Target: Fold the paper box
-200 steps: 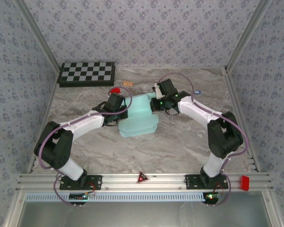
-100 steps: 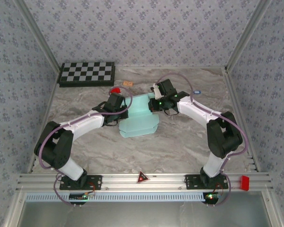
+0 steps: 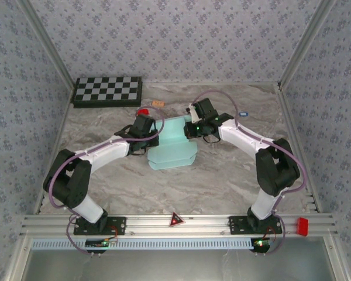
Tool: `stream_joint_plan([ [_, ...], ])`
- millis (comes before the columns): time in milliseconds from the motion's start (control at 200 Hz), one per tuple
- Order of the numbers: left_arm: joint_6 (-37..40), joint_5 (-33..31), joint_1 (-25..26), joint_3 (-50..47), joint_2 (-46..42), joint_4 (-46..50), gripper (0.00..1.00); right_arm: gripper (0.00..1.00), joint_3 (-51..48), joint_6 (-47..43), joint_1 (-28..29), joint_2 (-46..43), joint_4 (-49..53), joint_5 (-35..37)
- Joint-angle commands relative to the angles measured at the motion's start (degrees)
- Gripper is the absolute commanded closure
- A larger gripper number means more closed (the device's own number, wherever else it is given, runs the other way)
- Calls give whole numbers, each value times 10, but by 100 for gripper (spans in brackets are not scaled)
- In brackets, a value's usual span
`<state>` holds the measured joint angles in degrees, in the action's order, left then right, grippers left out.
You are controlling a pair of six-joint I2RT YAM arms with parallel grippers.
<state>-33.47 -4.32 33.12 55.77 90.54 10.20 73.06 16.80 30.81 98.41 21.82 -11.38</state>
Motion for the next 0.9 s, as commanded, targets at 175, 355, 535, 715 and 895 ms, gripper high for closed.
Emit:
stream_joint_plan([
  [175, 15, -6, -1, 32, 13, 4, 100, 81, 16, -37, -1, -67, 51, 61],
  [355, 22, -8, -1, 38, 14, 10, 100, 77, -9, -46, -8, -119, 49, 85],
  [535, 26, -8, -1, 39, 11, 13, 100, 76, -40, -39, -22, -170, 36, 120],
  [715, 30, -3, -1, 39, 8, 14, 100, 76, -86, -2, -59, -204, 22, 138],
  [895, 32, 4, -1, 38, 3, 8, 100, 75, -117, 15, -92, -197, 0, 103],
])
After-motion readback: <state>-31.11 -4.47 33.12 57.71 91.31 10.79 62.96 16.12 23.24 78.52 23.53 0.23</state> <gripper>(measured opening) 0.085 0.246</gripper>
